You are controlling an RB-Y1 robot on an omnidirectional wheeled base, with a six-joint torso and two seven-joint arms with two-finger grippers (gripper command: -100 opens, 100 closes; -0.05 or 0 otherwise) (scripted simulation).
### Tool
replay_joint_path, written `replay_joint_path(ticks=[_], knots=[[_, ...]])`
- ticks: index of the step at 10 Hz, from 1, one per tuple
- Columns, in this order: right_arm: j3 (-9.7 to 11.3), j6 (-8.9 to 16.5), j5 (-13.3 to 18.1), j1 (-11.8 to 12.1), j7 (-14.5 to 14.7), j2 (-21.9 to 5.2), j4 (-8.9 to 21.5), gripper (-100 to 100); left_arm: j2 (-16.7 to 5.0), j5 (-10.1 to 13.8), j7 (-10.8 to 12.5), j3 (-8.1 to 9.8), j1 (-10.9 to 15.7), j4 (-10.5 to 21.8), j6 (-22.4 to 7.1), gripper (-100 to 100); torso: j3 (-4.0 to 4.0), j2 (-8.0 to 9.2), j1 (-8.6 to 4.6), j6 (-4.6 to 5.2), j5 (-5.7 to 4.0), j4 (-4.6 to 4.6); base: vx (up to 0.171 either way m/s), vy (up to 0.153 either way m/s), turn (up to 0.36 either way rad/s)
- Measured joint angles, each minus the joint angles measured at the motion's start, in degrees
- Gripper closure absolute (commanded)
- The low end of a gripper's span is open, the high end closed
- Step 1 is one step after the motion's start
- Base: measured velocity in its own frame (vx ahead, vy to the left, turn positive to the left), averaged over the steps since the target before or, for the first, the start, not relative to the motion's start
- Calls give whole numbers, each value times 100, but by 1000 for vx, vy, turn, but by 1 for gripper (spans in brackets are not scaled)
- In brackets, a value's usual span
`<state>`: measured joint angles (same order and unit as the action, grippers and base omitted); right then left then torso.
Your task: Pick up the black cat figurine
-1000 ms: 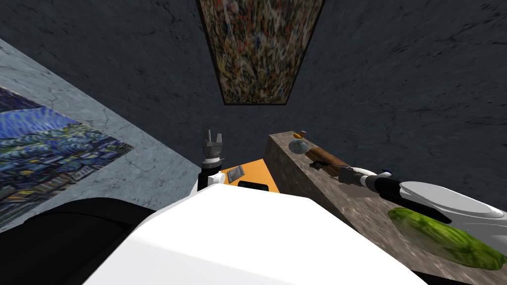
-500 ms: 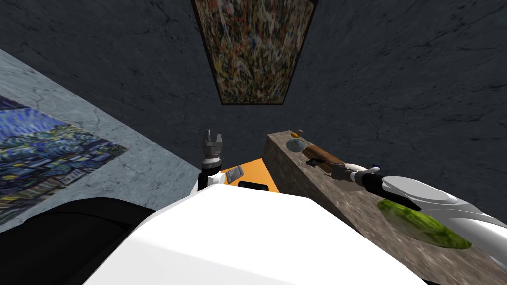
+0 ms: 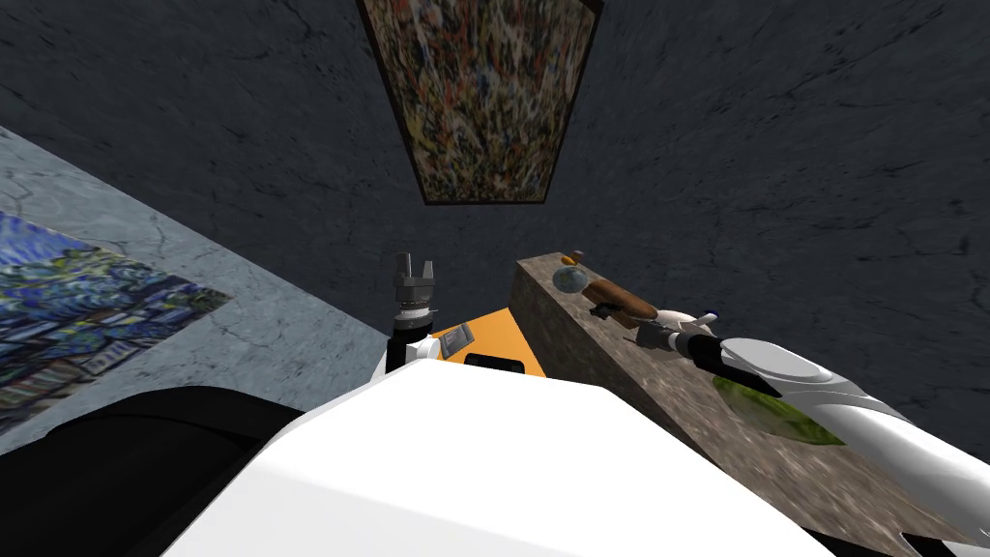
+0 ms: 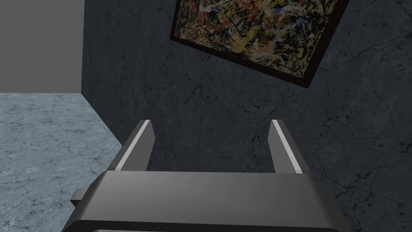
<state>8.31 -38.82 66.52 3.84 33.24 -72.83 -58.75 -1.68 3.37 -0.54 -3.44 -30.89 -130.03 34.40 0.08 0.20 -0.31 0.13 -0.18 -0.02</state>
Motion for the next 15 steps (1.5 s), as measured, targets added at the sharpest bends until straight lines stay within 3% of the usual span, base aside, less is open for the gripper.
replay_joint_path(ticks=[4, 5, 6, 9, 10, 11, 12, 13, 15], knots=[[156, -45, 89, -635, 57, 141, 259, -100, 0, 0, 0, 0, 0, 0, 0, 0, -11, -19, 12, -3, 4, -4, -8, -7, -45], [252, -82, 203, -671, 12, 257, 307, -100, 0, 0, 0, 0, -1, 0, 0, 0, -4, -6, 1, 6, -1, -3, -43, -24, -132], [417, -167, 329, -884, -11, 362, 542, -100, 0, 0, 0, 0, 0, 0, 0, 0, -1, -1, -1, 0, 0, 0, -24, -13, 21], [546, -97, 424, -1213, -130, 396, 463, -100, 0, 0, 0, 0, 0, 0, 0, 0, -9, -16, 12, -2, 5, -3, 0, -1, 8], [544, -126, 418, -1351, -77, 421, 543, -100, 0, 0, 0, 0, 0, 0, 0, 0, -10, -18, 13, -3, 4, -4, -21, -19, -214], [726, -263, 589, -1672, -48, 609, 853, -100, 0, 0, 0, 0, -1, 0, 0, 0, -7, -11, 4, 4, 0, -3, -39, -23, -115], [840, -314, 671, -1798, -63, 683, 936, -100, 0, 0, 0, 0, 0, 0, 0, 0, -2, -3, 2, 0, 1, -1, -28, -18, 27], [901, -245, 722, -1818, -204, 642, 751, -100, 0, 0, 0, 0, 0, 0, 0, 0, -2, -4, 5, -3, 3, 0, -10, -9, 28], [958, -301, 757, -2222, -118, 764, 1057, -100, 0, 0, 0, 0, 0, 0, 0, 0, -9, -16, 12, -3, 4, -3, -9, -14, -89]])
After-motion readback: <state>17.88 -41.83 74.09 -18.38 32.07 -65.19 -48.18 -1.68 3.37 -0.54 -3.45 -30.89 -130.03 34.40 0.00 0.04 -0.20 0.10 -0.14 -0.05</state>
